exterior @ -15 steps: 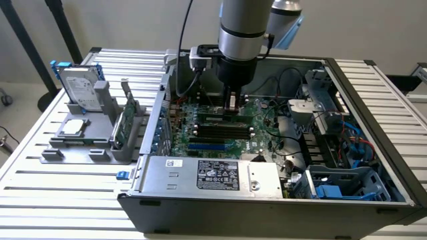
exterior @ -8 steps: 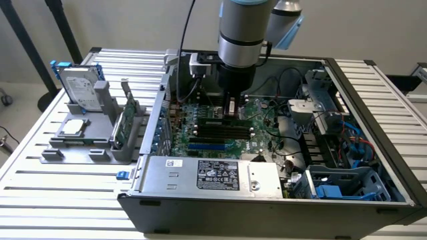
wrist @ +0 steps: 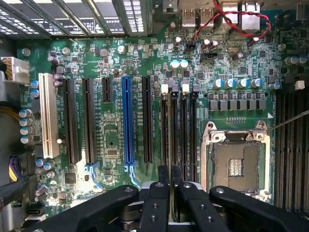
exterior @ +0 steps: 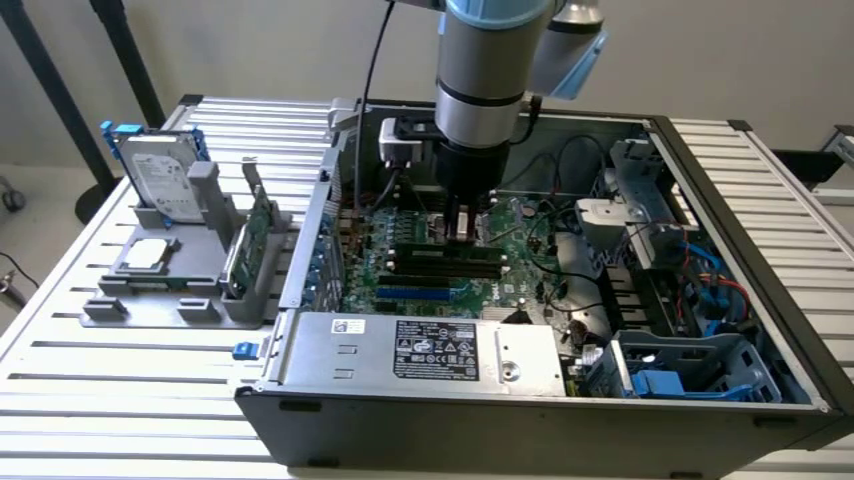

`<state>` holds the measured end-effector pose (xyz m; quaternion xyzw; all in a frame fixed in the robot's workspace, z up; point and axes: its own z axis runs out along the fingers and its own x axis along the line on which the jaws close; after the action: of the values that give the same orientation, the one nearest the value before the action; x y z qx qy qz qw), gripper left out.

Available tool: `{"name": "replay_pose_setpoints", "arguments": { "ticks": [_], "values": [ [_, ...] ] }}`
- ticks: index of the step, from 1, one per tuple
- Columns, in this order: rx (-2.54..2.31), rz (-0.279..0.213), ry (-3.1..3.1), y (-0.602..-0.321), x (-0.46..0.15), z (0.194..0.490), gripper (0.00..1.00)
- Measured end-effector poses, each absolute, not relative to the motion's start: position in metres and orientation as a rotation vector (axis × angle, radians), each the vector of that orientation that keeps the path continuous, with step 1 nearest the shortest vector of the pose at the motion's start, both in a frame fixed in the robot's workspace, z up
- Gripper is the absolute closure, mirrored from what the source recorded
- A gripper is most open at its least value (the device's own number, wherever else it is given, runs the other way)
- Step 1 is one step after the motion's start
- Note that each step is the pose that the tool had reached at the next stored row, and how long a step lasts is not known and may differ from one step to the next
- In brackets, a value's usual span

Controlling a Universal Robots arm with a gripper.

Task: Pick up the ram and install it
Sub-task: 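Insert the ram into the slot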

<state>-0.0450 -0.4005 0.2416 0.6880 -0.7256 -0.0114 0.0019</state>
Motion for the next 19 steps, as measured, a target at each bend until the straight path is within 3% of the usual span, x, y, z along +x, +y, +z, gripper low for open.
{"name": "replay_pose_setpoints", "arguments": {
  "ticks": [19],
  "values": [
    [2.159,-0.036,-2.277,-0.4005,-0.0442,0.2349,0.86]
  ]
}}
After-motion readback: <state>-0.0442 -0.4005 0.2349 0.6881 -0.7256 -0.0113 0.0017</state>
